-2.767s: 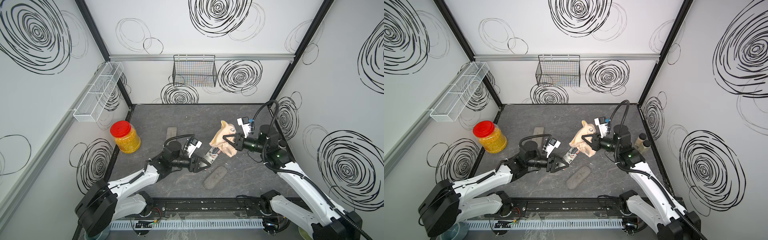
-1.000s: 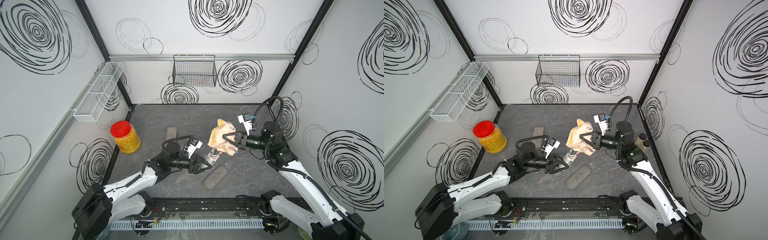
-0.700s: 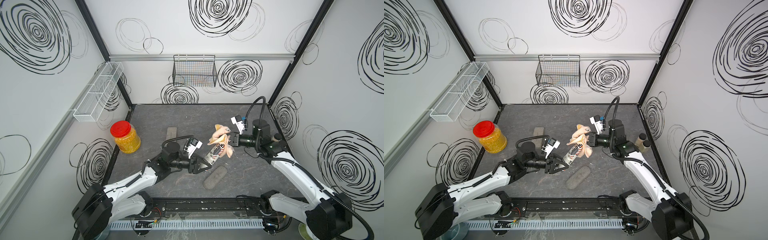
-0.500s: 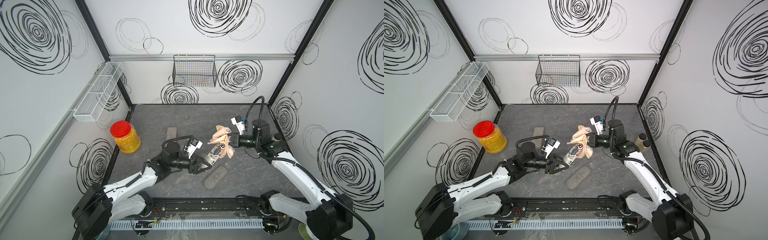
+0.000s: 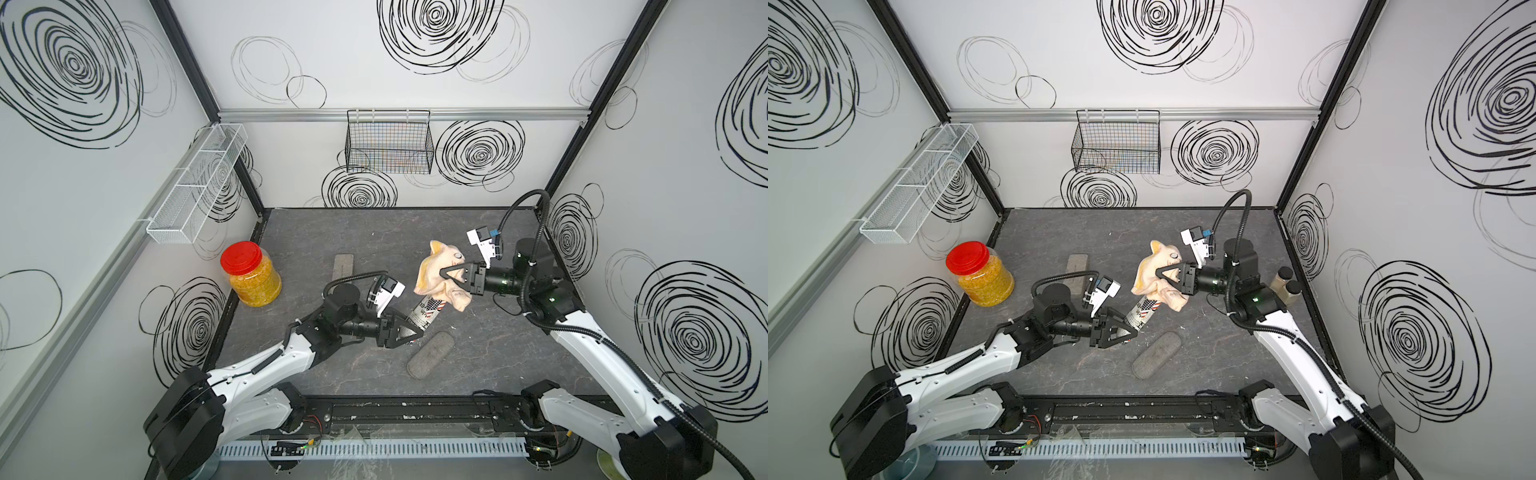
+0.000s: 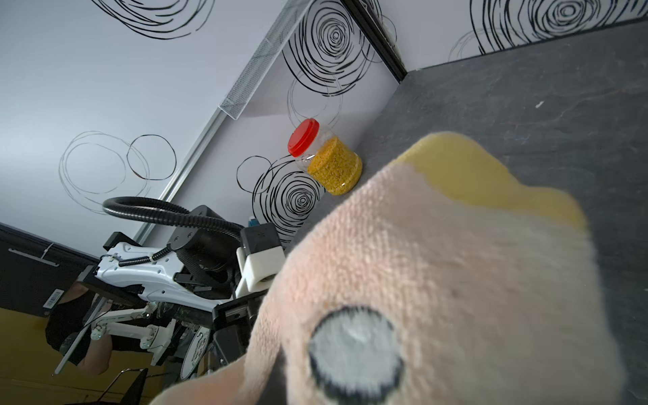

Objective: Wipe the eyeglass case
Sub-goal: Wipe the dirt from the eyeglass case.

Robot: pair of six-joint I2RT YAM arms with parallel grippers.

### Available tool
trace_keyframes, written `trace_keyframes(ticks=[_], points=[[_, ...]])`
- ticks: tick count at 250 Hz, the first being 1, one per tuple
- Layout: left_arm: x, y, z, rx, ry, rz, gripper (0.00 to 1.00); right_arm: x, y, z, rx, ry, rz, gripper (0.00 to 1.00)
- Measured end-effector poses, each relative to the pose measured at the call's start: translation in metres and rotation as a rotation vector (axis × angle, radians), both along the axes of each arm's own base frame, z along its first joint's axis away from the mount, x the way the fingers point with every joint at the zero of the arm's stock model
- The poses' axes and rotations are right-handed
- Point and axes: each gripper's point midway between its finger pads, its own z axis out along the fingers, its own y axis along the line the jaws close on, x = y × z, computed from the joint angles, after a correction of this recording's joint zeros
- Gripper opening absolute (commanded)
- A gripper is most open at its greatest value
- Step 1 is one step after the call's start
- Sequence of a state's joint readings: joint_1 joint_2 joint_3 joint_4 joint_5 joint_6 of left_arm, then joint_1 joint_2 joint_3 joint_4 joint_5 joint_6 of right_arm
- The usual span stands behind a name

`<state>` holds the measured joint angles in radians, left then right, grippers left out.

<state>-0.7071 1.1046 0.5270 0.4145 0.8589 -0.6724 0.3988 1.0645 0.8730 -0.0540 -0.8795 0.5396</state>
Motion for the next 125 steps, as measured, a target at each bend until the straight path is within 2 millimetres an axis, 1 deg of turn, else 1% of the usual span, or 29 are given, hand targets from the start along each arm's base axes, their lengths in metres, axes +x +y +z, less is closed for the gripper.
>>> trace_keyframes(ticks=[22, 41, 62, 73, 90, 125], points=[[-0.001, 0.001, -0.005, 0.011, 0.014, 0.0, 0.61, 0.011, 0.001, -0.025, -0.05, 0.071, -0.022, 0.04], [-0.001, 0.001, -0.006, 0.014, 0.017, 0.0, 0.61, 0.015, 0.001, -0.044, -0.092, 0.127, -0.036, 0.03], [-0.001, 0.001, -0.006, 0.012, 0.015, -0.001, 0.61, 0.016, 0.0, -0.054, -0.119, 0.159, -0.047, 0.03], [-0.001, 0.001, -0.005, 0.011, 0.014, -0.001, 0.61, 0.015, -0.001, -0.053, -0.121, 0.153, -0.051, 0.03], [-0.002, 0.001, -0.004, 0.004, 0.007, -0.004, 0.61, 0.013, -0.003, -0.044, -0.113, 0.126, -0.054, 0.03], [-0.002, 0.0, -0.002, -0.003, -0.001, -0.006, 0.61, 0.002, -0.008, -0.01, -0.056, 0.028, -0.051, 0.03]])
